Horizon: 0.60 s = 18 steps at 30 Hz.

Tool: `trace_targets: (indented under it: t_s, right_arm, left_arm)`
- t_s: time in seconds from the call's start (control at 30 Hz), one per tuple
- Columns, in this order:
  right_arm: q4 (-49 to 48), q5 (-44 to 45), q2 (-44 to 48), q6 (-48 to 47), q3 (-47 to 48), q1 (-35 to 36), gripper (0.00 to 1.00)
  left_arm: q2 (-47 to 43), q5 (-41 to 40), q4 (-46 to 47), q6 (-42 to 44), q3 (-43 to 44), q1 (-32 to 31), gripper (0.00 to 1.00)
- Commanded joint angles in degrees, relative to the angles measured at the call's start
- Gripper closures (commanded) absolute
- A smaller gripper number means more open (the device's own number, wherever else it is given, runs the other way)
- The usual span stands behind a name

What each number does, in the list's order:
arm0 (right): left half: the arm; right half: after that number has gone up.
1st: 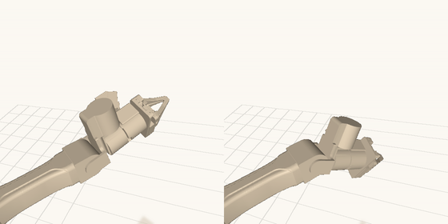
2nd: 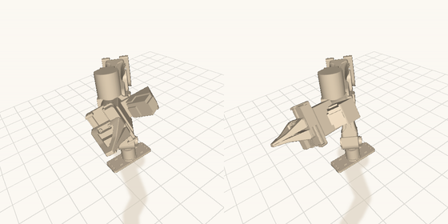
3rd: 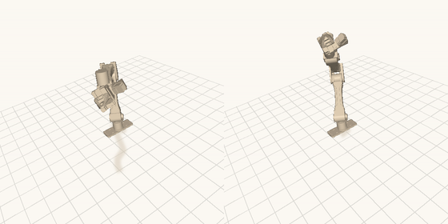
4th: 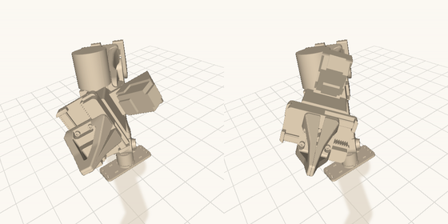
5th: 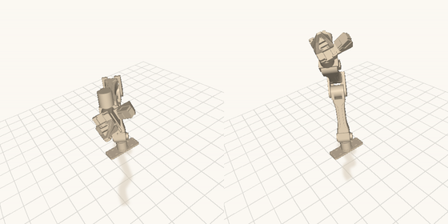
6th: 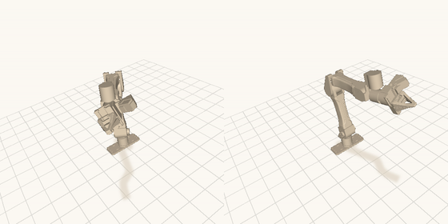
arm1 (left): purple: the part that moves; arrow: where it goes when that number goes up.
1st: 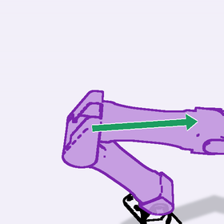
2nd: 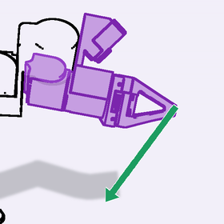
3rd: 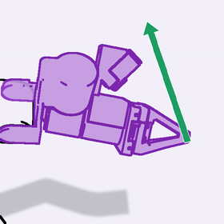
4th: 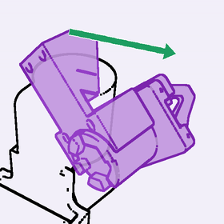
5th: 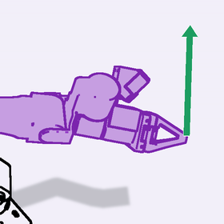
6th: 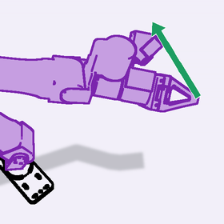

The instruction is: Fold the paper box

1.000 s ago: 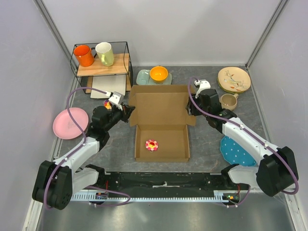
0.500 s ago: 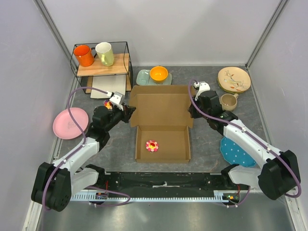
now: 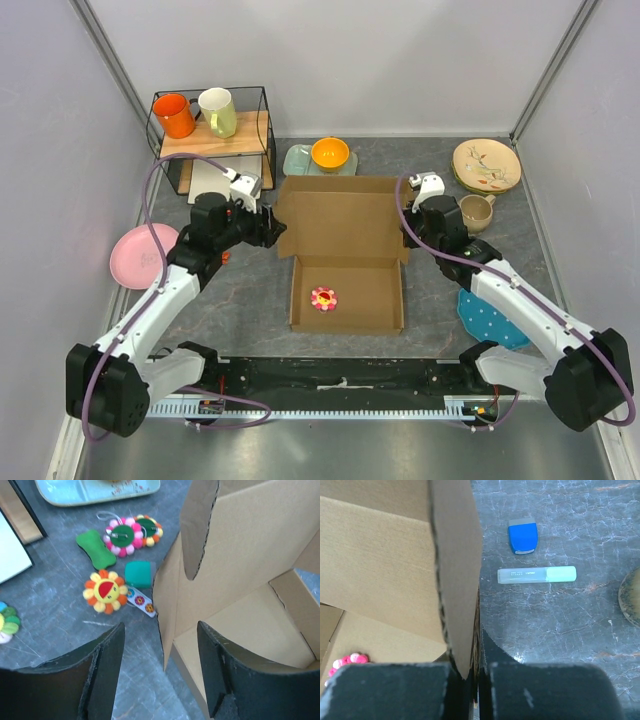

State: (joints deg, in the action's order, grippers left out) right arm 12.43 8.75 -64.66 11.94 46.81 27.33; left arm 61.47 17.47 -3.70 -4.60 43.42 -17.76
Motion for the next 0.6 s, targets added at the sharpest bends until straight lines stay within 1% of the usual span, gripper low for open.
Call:
trace_targets:
  t_s: [0.0, 0.13, 0.33, 0.4, 0.43, 0.5, 0.53, 0.57]
  right_arm:
    - [-3.11, 1.18, 1.47, -1.31, -0.66, 0.79, 1.0]
    - [-3.02, 1.35, 2.35, -1.84, -0.75, 1.32, 1.0]
    - [-2.32, 2.14, 2.61, -2.54, -0.58, 2.29, 1.0]
    - [-2.23, 2.32, 2.53, -2.72, -0.49, 2.37, 1.0]
    - [-2.23, 2.41, 2.53, -2.8, -0.4, 2.46, 1.0]
    - [-2.14, 3.02, 2.61, -3.07, -0.49, 2.81, 1.0]
    - [-2.23, 3.37, 2.79, -3.15, -0.49, 3.16, 1.0]
    - [-2.32, 3.64, 2.79, -3.16, -0.58, 3.25, 1.0]
  left_arm:
    - [2.85, 4.76, -7.89, 2.93, 4.21, -0.17, 0.33]
    - [6.55, 4.76, -10.27, 3.46, 7.38, -0.7, 0.37]
    - [9.97, 4.5, -12.73, 4.51, 11.6, -1.66, 0.46]
    - [10.68, 4.32, -13.17, 4.51, 12.48, -2.36, 0.51]
    - [11.03, 4.24, -13.43, 4.51, 12.91, -2.63, 0.59]
    - [10.78, 3.97, -13.35, 6.44, 12.83, -3.42, 0.7]
    - [10.08, 3.45, -12.91, 6.62, 12.4, -3.6, 0.83]
    - [9.46, 2.83, -12.47, 6.8, 12.04, -3.95, 0.89]
